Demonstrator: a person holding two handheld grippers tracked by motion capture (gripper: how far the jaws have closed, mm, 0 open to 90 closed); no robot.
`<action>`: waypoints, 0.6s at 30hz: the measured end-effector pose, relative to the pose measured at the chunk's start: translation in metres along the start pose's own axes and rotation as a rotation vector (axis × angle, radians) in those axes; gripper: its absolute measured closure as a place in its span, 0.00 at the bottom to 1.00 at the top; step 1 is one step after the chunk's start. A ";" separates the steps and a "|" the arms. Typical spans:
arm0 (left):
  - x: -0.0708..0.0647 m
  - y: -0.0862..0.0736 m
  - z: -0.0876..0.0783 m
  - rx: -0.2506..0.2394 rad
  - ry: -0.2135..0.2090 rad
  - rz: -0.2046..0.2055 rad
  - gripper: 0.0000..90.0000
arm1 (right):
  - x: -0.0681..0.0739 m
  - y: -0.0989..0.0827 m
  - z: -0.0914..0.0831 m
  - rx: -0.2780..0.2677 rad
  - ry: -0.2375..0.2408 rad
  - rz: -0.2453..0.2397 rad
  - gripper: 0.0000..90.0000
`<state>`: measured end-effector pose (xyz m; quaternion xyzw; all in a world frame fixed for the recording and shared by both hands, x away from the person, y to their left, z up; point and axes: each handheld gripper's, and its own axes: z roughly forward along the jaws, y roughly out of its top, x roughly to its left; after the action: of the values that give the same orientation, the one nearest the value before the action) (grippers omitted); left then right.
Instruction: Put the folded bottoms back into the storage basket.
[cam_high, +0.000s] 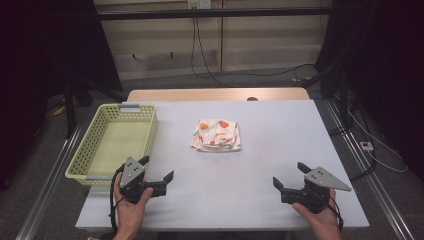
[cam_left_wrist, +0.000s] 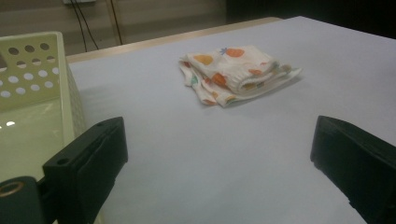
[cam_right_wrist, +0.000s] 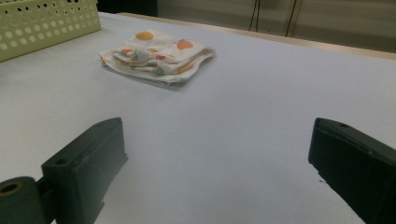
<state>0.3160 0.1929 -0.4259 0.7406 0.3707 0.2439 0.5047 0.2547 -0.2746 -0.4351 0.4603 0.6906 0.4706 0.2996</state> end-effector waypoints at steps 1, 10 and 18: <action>0.000 0.000 0.000 0.002 0.000 0.001 0.05 | 0.000 0.000 0.000 0.000 0.000 0.001 0.04; -0.003 0.001 0.005 0.011 -0.015 0.002 0.04 | -0.001 -0.001 0.000 0.004 0.014 0.015 0.04; -0.006 0.002 0.007 0.031 -0.028 0.022 0.04 | -0.001 -0.001 0.000 0.005 0.025 0.019 0.04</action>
<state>0.3183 0.1830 -0.4265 0.7557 0.3590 0.2335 0.4956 0.2547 -0.2761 -0.4356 0.4618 0.6908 0.4775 0.2855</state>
